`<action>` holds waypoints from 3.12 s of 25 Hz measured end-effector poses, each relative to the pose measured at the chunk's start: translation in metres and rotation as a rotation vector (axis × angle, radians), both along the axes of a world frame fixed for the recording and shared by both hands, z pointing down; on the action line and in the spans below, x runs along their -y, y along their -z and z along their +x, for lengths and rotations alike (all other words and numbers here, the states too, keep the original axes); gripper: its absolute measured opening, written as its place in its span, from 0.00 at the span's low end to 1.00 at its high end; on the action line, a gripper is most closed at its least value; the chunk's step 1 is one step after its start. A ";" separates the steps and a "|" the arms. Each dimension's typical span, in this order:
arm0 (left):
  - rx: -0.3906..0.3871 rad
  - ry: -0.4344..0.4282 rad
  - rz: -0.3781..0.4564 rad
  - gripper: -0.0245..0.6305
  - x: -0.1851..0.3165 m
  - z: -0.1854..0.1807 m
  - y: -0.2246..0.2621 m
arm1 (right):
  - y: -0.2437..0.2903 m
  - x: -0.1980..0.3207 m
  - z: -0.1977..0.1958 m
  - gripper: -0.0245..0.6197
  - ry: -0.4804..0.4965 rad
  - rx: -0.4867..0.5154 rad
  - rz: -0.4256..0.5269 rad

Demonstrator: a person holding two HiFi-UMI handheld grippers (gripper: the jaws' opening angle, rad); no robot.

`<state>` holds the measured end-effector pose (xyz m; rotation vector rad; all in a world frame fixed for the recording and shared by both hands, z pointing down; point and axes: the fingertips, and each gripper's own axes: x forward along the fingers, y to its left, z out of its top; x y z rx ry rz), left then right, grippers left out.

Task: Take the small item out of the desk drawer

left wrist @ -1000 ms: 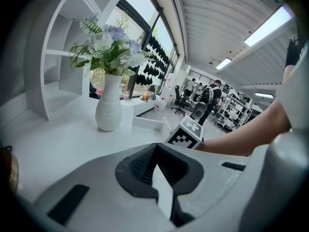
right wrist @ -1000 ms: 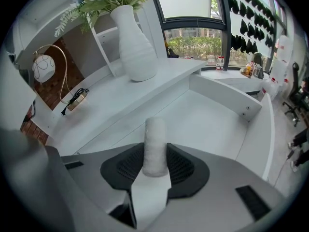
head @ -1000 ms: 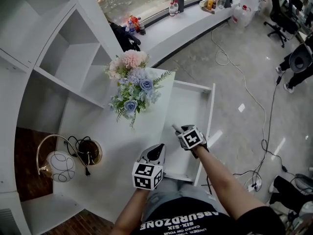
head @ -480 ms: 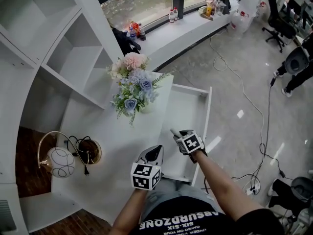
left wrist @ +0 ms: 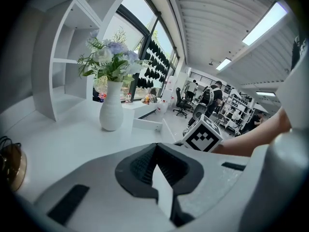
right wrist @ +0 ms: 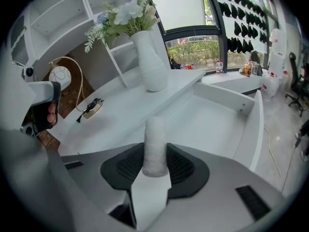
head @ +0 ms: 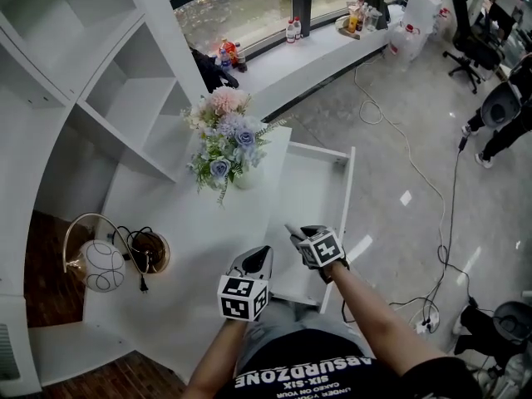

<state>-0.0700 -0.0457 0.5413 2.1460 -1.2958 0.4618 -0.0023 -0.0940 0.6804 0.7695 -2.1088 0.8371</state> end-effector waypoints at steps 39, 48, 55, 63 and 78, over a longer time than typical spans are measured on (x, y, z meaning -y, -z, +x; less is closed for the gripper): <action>-0.013 0.047 0.074 0.05 -0.042 0.019 0.024 | 0.146 -0.074 0.009 0.25 -0.055 0.298 0.246; -0.036 0.040 0.104 0.05 -0.044 0.034 0.043 | 0.182 -0.078 0.024 0.25 -0.072 0.301 0.365; -0.047 0.039 0.125 0.05 -0.044 0.037 0.053 | 0.205 -0.081 0.027 0.25 -0.079 0.319 0.402; -0.062 0.044 0.142 0.05 -0.043 0.036 0.061 | 0.227 -0.079 0.029 0.25 -0.101 0.363 0.450; -0.073 0.043 0.174 0.05 -0.042 0.034 0.075 | 0.256 -0.075 0.039 0.25 -0.130 0.383 0.526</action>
